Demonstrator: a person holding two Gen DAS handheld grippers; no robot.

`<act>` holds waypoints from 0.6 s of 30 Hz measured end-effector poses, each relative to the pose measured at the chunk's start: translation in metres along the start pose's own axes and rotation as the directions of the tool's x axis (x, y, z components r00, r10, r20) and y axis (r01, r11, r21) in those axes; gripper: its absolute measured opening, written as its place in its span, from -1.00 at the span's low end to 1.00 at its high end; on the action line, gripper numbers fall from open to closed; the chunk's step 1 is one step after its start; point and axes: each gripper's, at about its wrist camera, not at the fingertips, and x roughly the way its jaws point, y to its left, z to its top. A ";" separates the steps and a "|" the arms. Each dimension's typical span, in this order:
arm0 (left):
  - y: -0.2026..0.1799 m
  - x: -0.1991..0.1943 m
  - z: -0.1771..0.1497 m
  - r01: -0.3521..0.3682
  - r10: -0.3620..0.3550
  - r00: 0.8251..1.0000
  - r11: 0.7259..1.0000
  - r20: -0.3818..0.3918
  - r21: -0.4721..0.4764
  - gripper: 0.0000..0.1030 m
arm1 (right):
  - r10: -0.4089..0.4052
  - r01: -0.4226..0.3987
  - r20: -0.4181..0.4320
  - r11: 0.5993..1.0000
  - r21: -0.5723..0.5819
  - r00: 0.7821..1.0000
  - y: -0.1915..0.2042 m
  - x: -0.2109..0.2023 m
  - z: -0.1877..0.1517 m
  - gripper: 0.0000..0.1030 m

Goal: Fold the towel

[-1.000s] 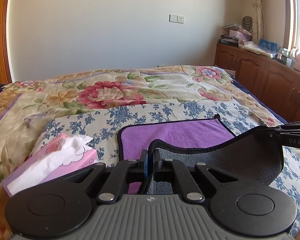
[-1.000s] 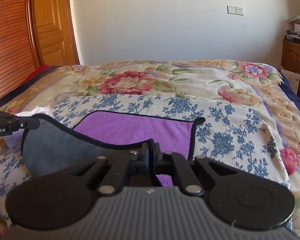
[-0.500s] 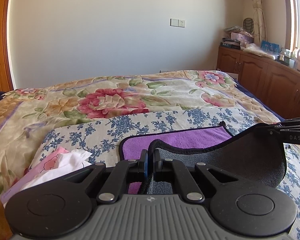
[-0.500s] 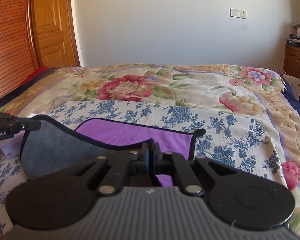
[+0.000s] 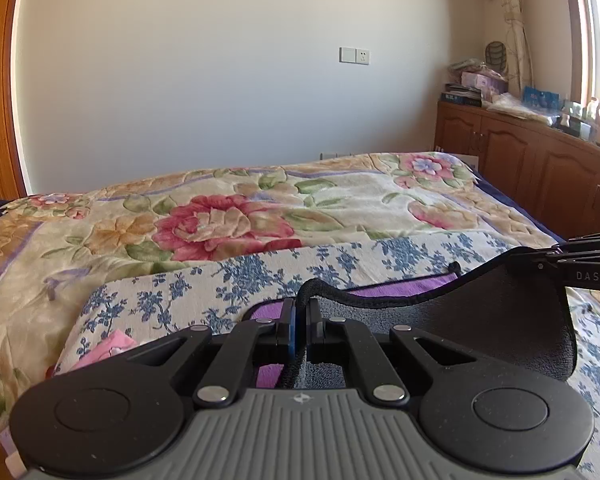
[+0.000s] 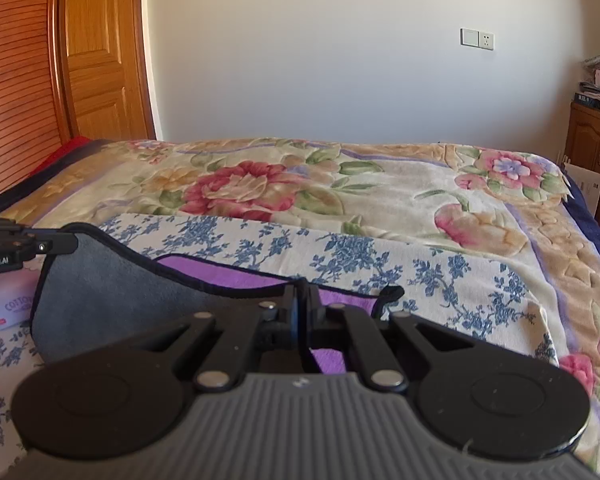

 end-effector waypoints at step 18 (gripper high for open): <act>0.000 0.021 0.021 -0.019 0.018 0.999 0.999 0.028 0.028 -0.90 | -0.019 0.018 0.043 1.000 0.014 0.999 -0.011 0.012 0.007 -0.91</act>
